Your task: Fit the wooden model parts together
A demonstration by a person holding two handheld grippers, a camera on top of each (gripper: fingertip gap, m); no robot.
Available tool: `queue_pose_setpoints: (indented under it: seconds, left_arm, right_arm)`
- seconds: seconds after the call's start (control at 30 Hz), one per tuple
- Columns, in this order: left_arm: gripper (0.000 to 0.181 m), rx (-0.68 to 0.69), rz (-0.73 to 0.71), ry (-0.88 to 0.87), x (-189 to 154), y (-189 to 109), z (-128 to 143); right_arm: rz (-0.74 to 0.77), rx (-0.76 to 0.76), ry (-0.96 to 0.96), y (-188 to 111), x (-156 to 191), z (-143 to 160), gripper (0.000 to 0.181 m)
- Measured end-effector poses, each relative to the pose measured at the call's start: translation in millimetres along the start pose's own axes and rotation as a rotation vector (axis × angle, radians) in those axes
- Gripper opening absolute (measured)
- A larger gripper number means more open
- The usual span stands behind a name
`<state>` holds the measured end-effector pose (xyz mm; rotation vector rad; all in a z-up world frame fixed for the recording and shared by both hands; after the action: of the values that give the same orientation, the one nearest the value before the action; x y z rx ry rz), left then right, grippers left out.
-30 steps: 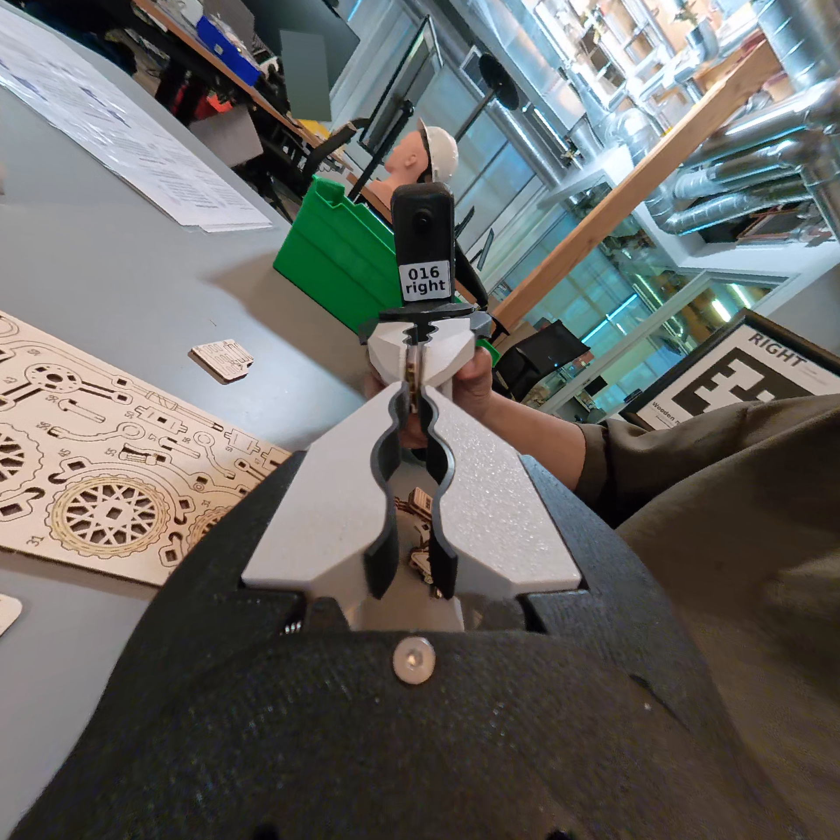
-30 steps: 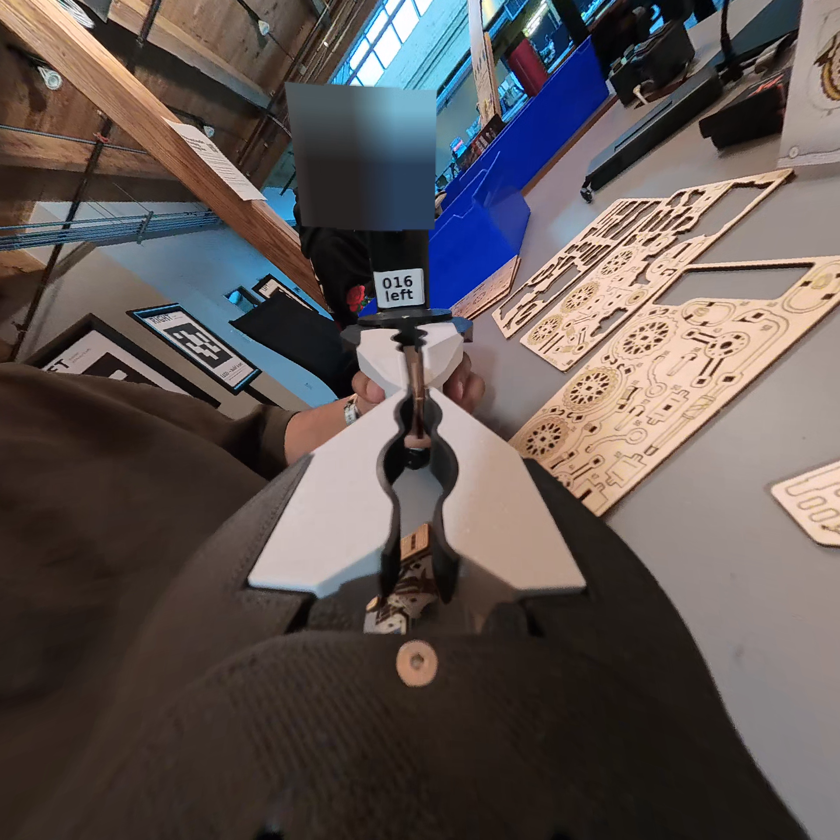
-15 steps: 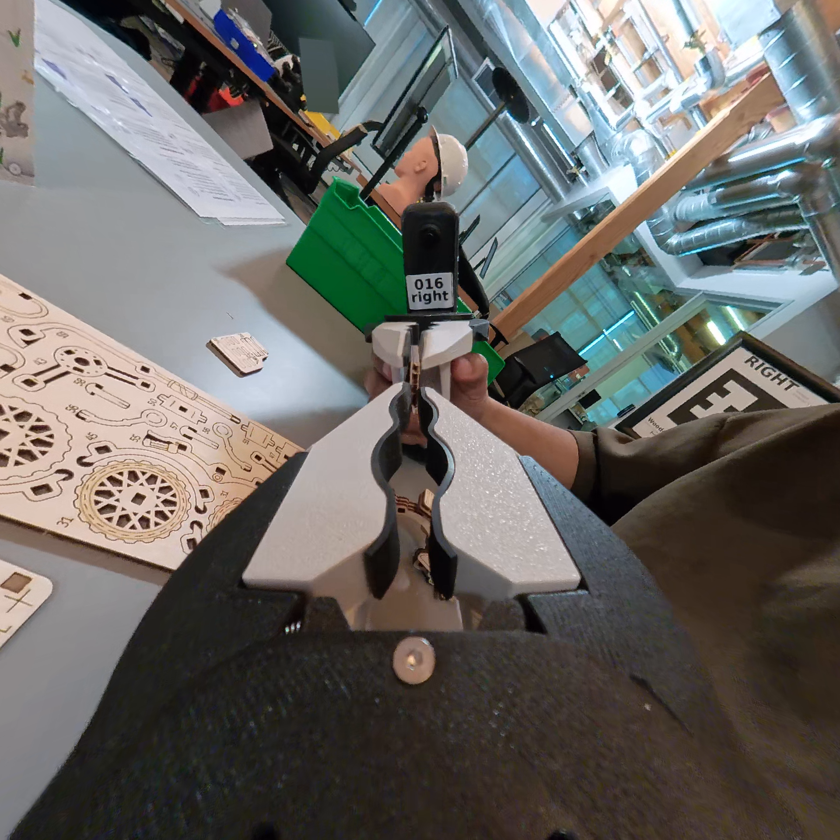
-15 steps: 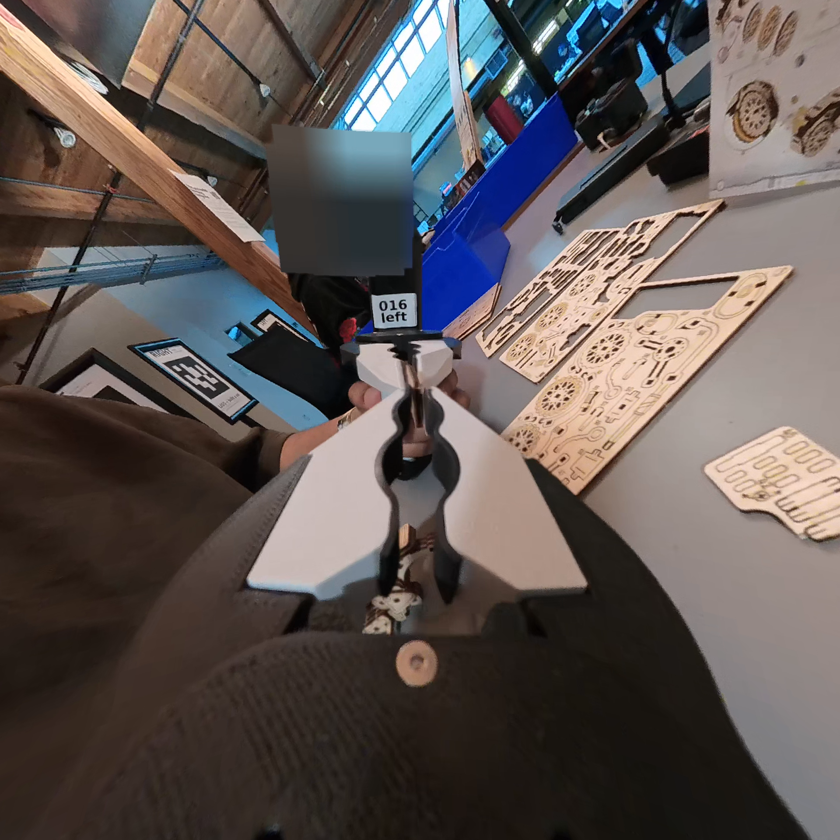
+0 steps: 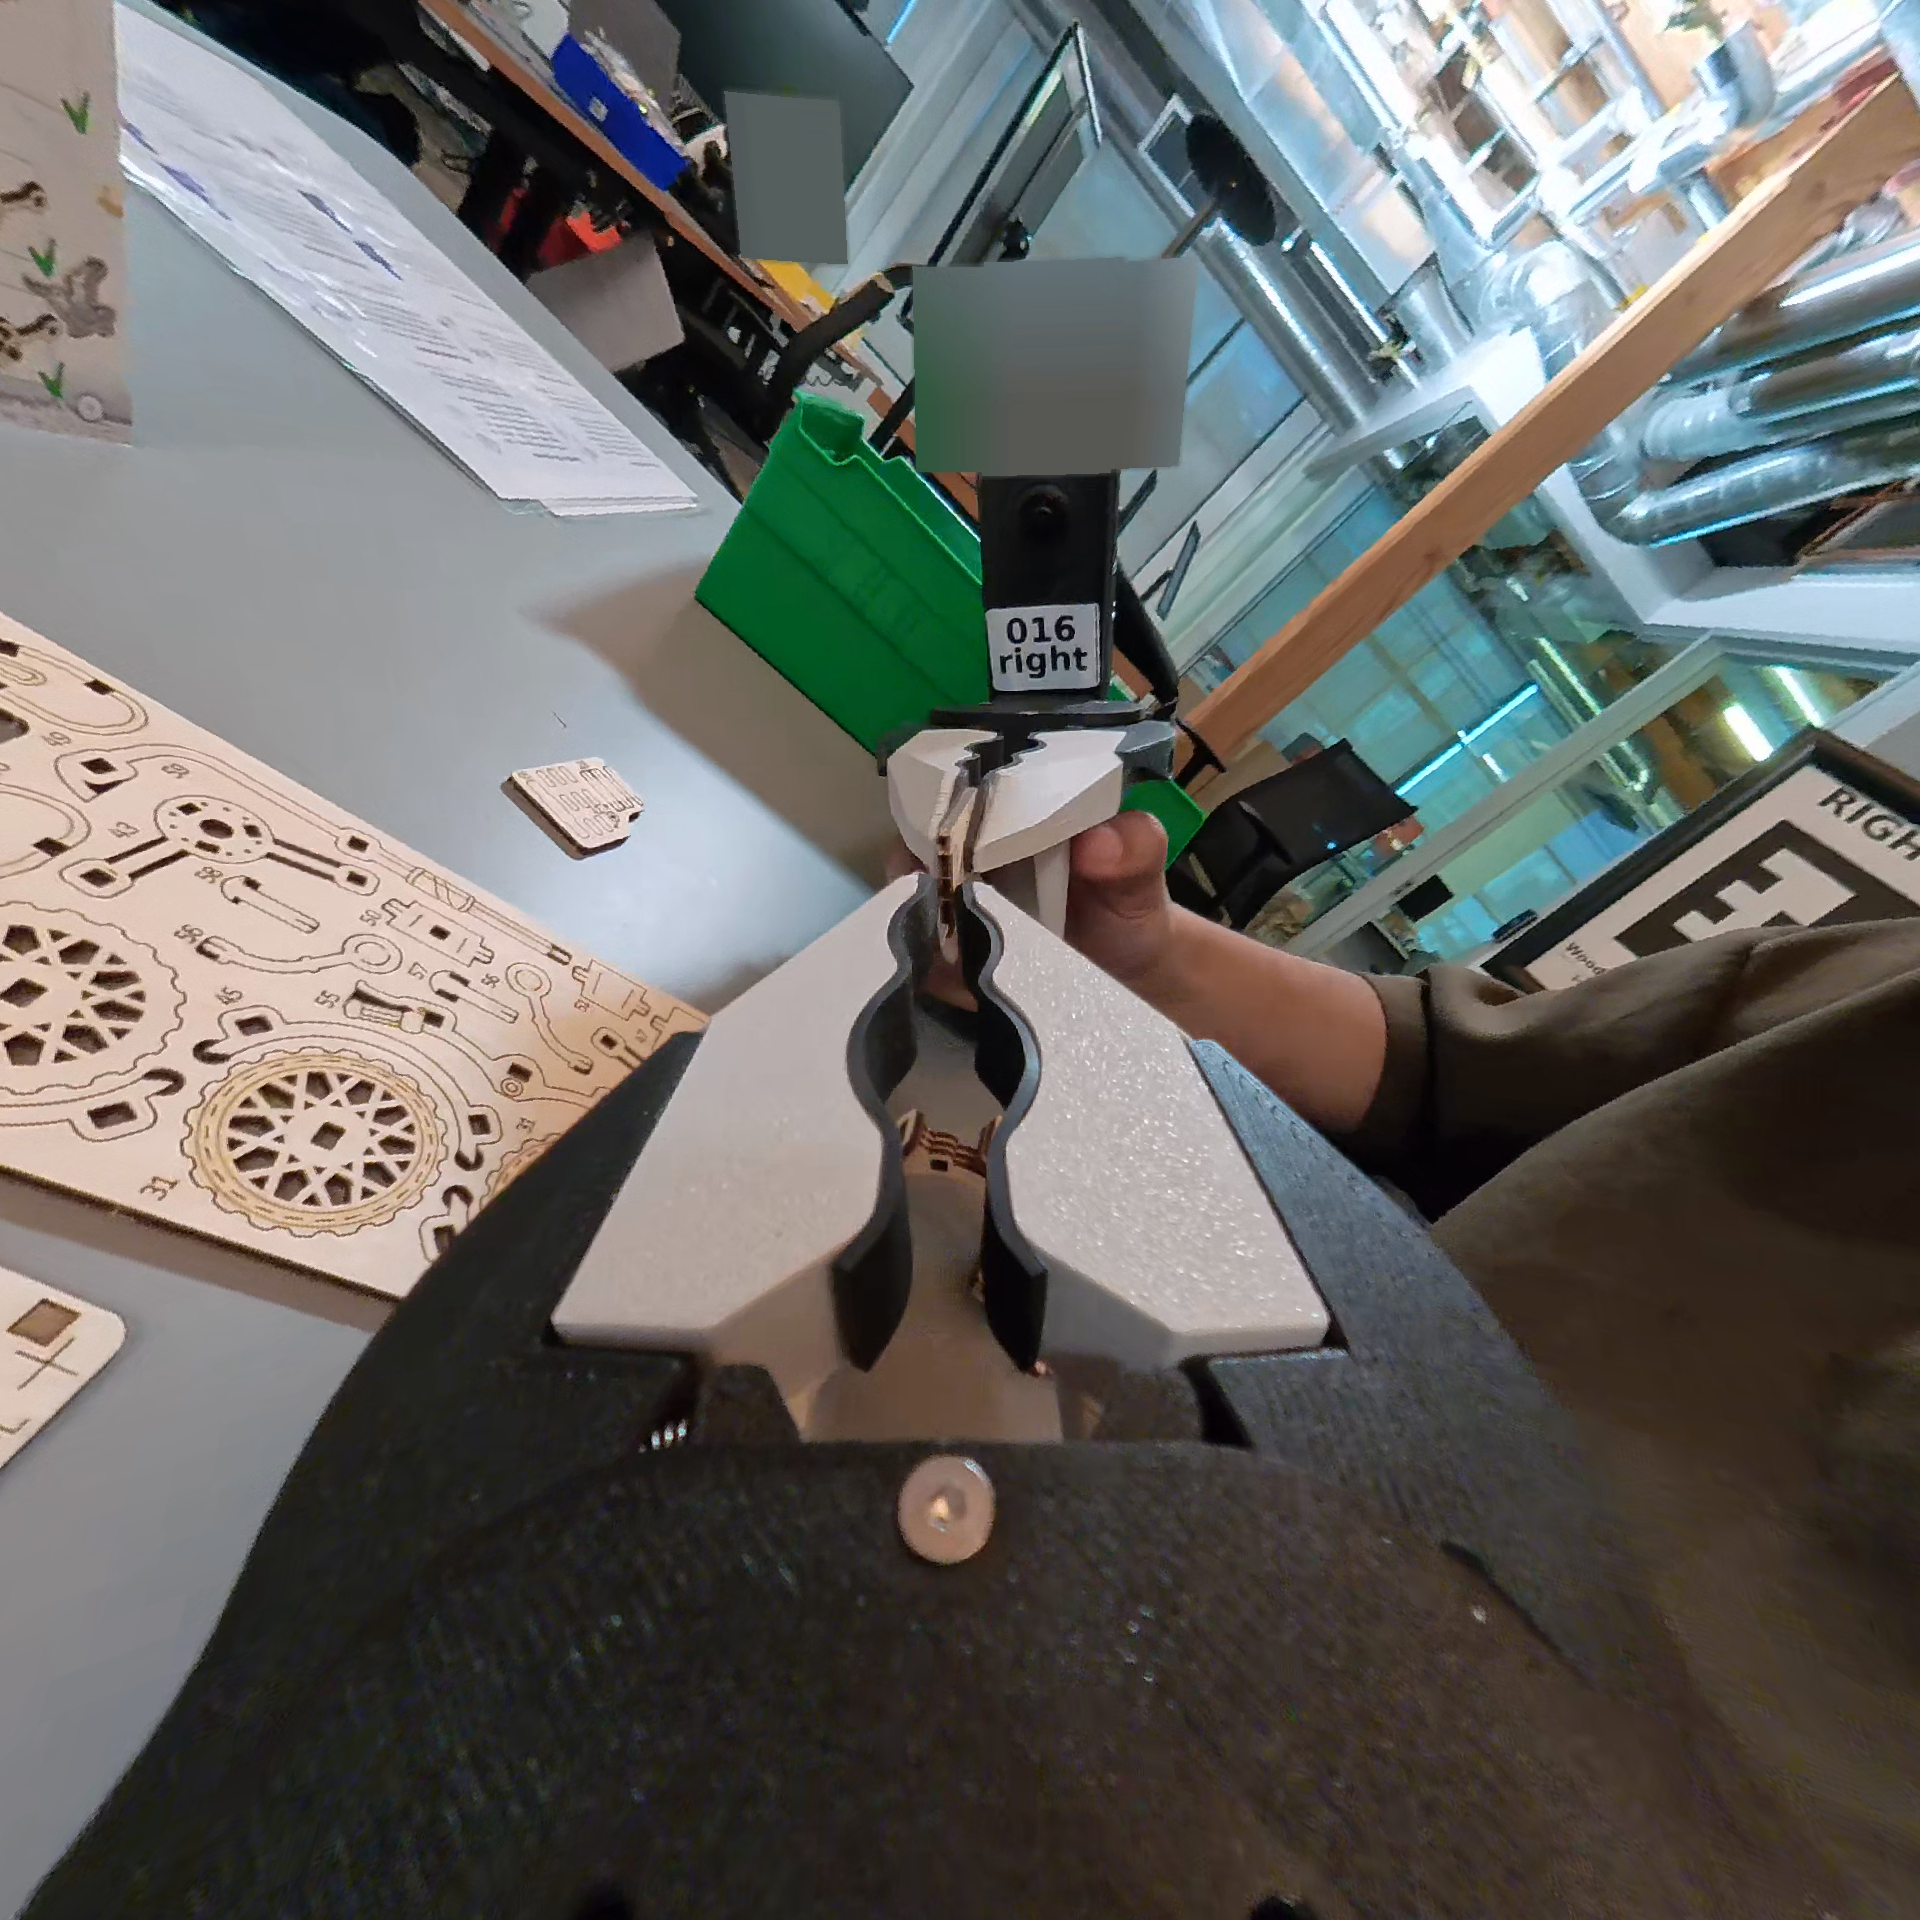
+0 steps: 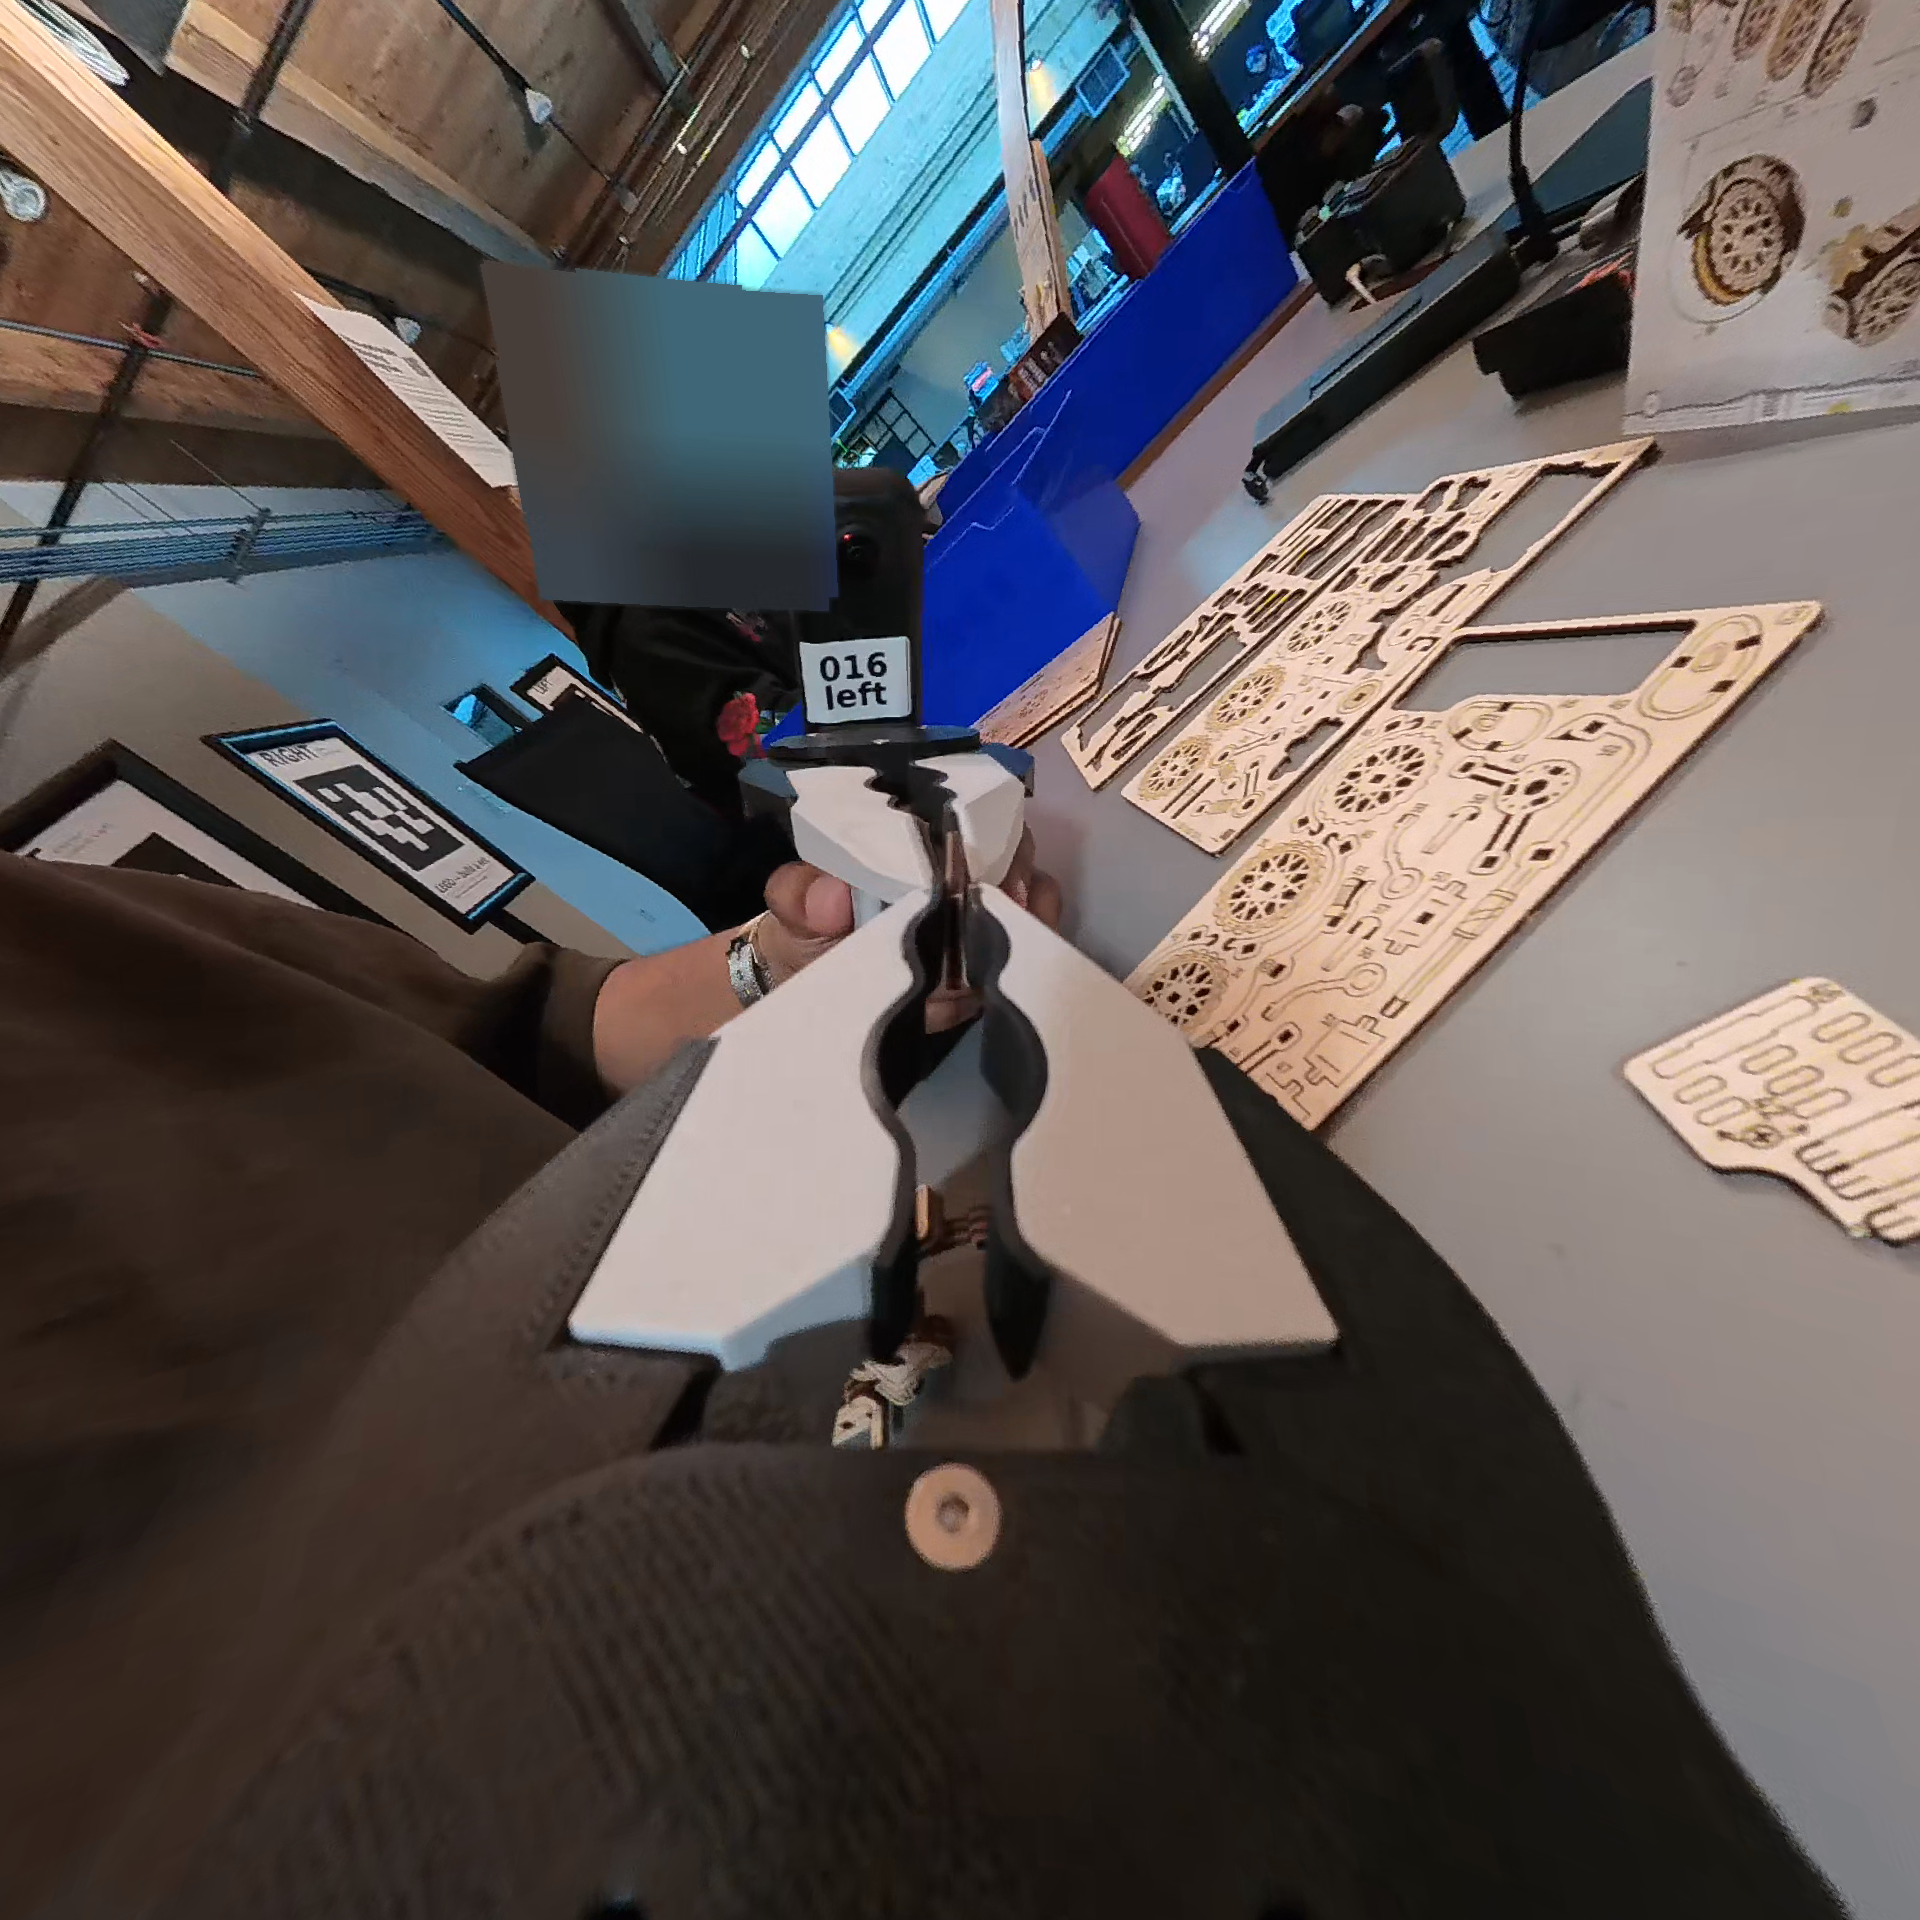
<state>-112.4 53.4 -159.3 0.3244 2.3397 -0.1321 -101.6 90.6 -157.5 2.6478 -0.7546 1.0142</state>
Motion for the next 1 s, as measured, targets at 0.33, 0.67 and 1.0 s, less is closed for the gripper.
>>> queue_pose_setpoints:
  seconds: [0.33,0.67,1.0]
  left_arm:
    - [0.000,0.021,-0.234,0.266,1,0,-8]
    - [0.000,-0.047,0.013,-0.017,-7,-2,-8]
    - [0.000,-0.046,0.087,-0.058,-15,0,-7]
  right_arm:
    - [0.051,-0.032,0.081,0,-3,-6,0.001]
    - [-0.038,-0.060,0.106,-2,6,-9,0.000]
    - [-0.077,-0.029,0.087,1,14,-4,0.000]
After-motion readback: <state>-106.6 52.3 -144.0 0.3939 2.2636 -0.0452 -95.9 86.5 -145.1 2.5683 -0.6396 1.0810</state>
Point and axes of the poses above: each gripper's, where its closed fingertips meet, y out along the fingers, z out of its underside, x = y × z across the jaws, the point moved 2 cm from there along -y, back along the fingers, and after that the axes turned 2 degrees about -y, right-handed, at the moved point
